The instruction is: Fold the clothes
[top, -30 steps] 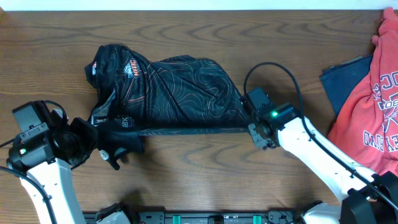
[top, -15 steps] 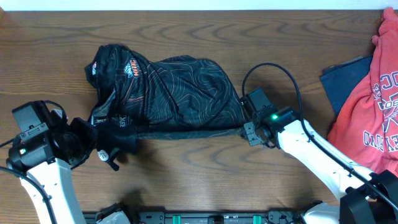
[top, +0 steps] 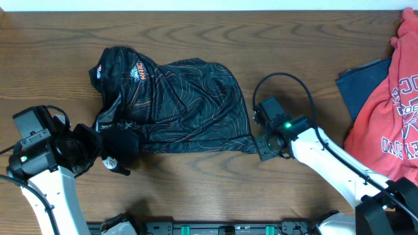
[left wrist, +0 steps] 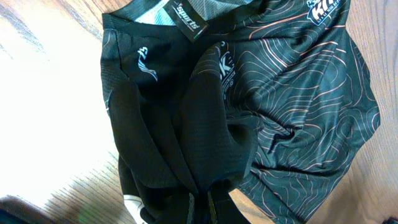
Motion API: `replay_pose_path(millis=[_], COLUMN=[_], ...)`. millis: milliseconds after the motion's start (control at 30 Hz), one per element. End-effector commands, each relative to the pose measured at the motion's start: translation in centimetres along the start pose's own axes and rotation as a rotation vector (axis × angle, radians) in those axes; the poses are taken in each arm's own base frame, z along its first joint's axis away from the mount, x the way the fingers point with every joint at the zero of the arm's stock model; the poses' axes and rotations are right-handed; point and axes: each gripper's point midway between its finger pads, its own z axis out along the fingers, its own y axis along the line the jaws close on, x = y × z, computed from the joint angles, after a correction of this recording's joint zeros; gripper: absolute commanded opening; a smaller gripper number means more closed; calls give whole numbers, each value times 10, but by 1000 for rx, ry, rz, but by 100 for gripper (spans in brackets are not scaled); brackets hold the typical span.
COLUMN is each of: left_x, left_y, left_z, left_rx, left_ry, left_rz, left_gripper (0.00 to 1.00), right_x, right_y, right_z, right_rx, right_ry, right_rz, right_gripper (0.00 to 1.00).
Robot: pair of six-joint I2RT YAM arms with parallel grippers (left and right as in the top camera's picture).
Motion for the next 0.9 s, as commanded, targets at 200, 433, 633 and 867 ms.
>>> replay_pose_path(millis=[200, 433, 633, 867], left_x=[-4, -4, -4, -4], left_y=[0, 0, 0, 0], left_z=[-3, -3, -3, -3], left_rx=[-2, -2, -2, -2], left_ry=[-17, -17, -17, -17], left_rz=[8, 8, 8, 8], left_gripper=[6, 6, 6, 6], right_x=[13, 10, 5, -1], right_y=[30, 33, 25, 32], right_z=[22, 35, 36, 36], right_rx=[-85, -83, -37, -71], right_ry=[-11, -75, -97, -128], right_rz=[-113, -122, -120, -119], right_gripper=[59, 61, 61, 59])
